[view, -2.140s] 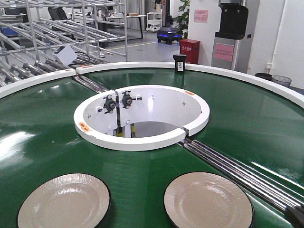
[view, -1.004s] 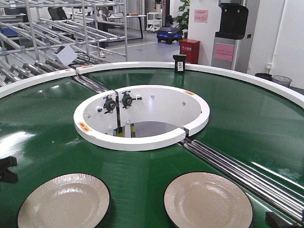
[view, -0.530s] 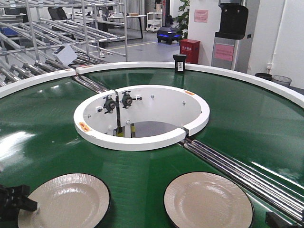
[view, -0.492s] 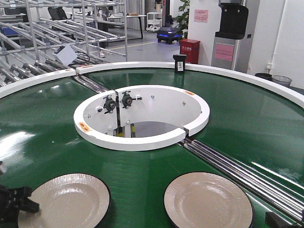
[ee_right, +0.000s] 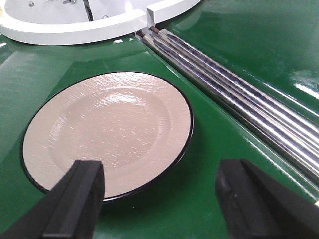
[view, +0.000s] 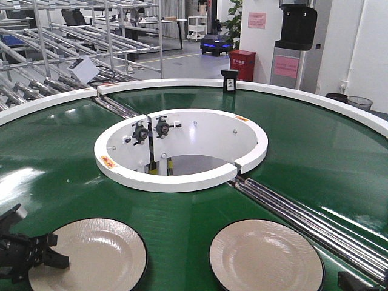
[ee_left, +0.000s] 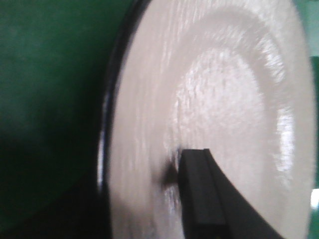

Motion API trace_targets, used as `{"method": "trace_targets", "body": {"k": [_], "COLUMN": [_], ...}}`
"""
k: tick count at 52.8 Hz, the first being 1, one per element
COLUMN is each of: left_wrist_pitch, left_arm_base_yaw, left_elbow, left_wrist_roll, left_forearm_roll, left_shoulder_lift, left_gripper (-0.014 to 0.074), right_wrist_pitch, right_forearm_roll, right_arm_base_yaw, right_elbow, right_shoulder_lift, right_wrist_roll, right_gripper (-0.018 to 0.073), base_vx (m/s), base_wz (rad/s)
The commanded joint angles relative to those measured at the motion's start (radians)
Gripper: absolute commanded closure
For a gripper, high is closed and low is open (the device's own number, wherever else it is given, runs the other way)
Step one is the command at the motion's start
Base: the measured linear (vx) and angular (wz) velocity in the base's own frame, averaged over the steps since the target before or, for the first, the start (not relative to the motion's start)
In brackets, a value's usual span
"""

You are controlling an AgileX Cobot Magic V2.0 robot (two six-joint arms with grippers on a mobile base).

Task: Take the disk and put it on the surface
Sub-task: 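Reach both grippers to the rims of the two cream plates and grasp, then lift both cream plates up off the conveyor, tilting them upright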

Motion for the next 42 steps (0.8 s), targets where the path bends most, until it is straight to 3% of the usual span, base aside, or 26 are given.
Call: {"method": "trace_targets", "body": {"k": [1, 5, 10, 18, 24, 30, 37, 42], "left_wrist_pitch": [0.030, 0.041, 0.076, 0.080, 0.079, 0.096, 0.112, 0.127], "left_arm_base_yaw": [0.013, 0.037, 0.065, 0.084, 0.082, 0.082, 0.082, 0.082], "left_elbow": [-0.021, -0.021, -0.021, -0.021, -0.021, -0.021, -0.021, -0.021], "left_wrist_roll": [0.012, 0.012, -0.027, -0.100, -0.181, -0.230, -0.248, -0.249], "left_forearm_roll": [-0.017, -0.027, -0.024, -0.026, -0.050, -0.096, -0.139, -0.140], "left_shoulder_lift": [-0.069, -0.097, -0.145, -0.261, -0.320, -0.365, -0.389, -0.400], "left_gripper": [0.0498, 0.0609, 0.0605, 0.0601, 0.0601, 0.0601, 0.0601, 0.0601], "right_wrist_pitch": [-0.081, -0.009, 0.130, 0.368, 0.497, 0.630, 0.676, 0.678], "right_forearm_roll": [0.016, 0.081, 0.185, 0.404, 0.599, 0.915, 1.178, 1.267], "right_arm_base_yaw": [-0.004, -0.006, -0.039, -0.253, -0.376, -0.455, -0.452, -0.413], "right_elbow": [-0.036, -0.071, -0.169, -0.397, -0.512, -0.583, -0.617, -0.639], "right_shoulder_lift": [0.001, 0.029, 0.094, 0.277, 0.427, 0.586, 0.748, 0.828], "right_wrist_roll": [-0.001, 0.002, 0.005, -0.048, -0.294, -0.607, -0.901, -1.011], "right_gripper": [0.0032, 0.0043, 0.0050, 0.0050, 0.0050, 0.0050, 0.0050, 0.0050], "base_vx": [0.00, 0.00, 0.00, 0.00, 0.00, 0.00, 0.00, 0.00], "base_wz": [0.00, 0.00, 0.00, 0.00, 0.00, 0.00, 0.00, 0.00]}}
